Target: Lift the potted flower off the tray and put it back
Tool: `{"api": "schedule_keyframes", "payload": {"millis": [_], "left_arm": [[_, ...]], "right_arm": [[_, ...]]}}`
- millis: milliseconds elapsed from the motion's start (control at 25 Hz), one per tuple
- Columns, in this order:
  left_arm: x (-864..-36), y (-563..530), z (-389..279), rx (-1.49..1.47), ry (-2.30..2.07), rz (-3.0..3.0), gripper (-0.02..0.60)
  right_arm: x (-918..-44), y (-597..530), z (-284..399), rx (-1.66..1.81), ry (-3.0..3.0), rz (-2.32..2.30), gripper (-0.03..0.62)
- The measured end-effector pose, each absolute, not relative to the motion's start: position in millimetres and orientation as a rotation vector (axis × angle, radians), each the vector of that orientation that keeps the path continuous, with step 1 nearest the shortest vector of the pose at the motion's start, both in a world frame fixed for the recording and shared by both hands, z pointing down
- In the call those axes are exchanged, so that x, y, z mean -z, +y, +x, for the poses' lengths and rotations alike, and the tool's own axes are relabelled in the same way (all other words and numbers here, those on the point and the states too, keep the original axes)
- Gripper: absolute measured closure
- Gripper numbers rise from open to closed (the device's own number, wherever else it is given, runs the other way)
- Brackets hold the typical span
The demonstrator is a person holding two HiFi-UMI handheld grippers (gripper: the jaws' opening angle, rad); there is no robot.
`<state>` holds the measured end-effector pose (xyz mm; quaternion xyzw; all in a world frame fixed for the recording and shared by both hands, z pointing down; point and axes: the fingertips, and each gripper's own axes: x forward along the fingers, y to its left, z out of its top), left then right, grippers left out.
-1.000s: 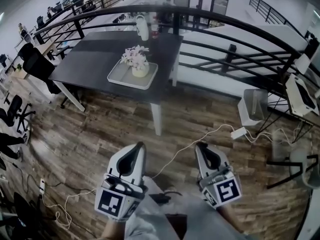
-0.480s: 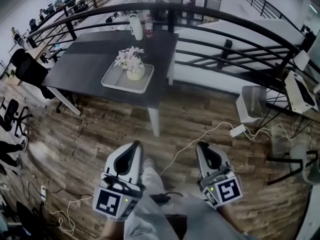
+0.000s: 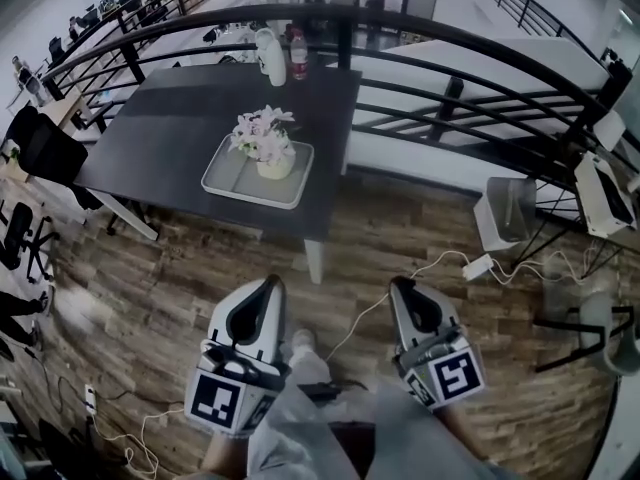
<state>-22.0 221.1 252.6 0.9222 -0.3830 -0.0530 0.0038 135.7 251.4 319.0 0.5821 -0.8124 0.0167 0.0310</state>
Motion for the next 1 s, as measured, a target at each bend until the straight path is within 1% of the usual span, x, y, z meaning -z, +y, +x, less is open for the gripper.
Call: {"api": "schedule_keyframes", "payload": {"millis": [560,1000], "left_arm": [[-241,117,-66,0.220,-1.203,2.916,0.583],[-243,62,-96,0.233,-1.200,2.928,0.583]], "right_arm": [[-302,151,93,0.012,-2.495,1.795,0.592],[-304,92,63,0.039,-2.491,1.819,0.592]]}}
